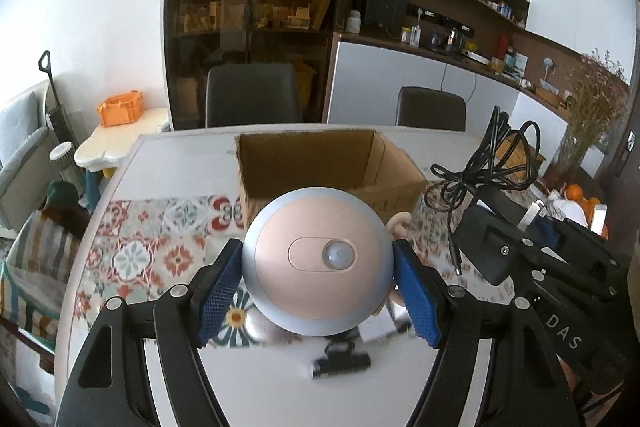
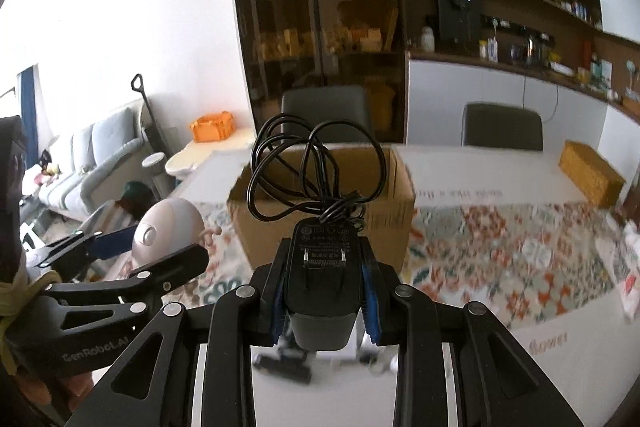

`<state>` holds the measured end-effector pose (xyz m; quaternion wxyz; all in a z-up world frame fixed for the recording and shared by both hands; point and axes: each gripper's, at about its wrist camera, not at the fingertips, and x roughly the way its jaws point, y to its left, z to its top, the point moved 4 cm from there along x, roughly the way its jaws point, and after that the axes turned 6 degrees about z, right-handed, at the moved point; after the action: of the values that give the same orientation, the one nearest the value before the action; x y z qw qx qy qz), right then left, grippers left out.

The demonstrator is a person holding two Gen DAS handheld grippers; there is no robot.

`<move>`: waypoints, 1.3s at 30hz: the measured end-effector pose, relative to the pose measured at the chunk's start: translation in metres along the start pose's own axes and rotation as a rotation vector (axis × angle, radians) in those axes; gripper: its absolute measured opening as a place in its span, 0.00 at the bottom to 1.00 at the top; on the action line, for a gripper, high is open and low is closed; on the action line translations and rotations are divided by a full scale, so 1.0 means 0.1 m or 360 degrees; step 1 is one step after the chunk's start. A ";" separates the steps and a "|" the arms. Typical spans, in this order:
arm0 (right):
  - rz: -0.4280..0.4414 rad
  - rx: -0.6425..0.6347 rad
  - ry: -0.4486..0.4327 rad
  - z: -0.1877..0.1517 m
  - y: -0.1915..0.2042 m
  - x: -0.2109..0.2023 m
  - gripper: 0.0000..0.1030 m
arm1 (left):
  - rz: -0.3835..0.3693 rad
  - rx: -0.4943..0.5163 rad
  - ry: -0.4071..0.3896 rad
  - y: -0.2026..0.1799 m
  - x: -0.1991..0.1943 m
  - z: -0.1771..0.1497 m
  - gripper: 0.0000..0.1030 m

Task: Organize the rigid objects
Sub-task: 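Carry both held items over the cardboard box and lower them inside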

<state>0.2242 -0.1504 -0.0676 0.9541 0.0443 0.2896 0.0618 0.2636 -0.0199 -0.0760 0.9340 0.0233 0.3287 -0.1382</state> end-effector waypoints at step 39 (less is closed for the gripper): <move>0.0257 0.0039 0.0493 0.93 -0.80 1.83 0.29 | 0.0387 -0.0061 0.0432 0.07 1.62 0.96 0.91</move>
<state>0.4339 -0.2079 -0.1004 0.8894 0.0691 0.4293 0.1409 0.4443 -0.0655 -0.1019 0.8911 0.0634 0.4491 -0.0134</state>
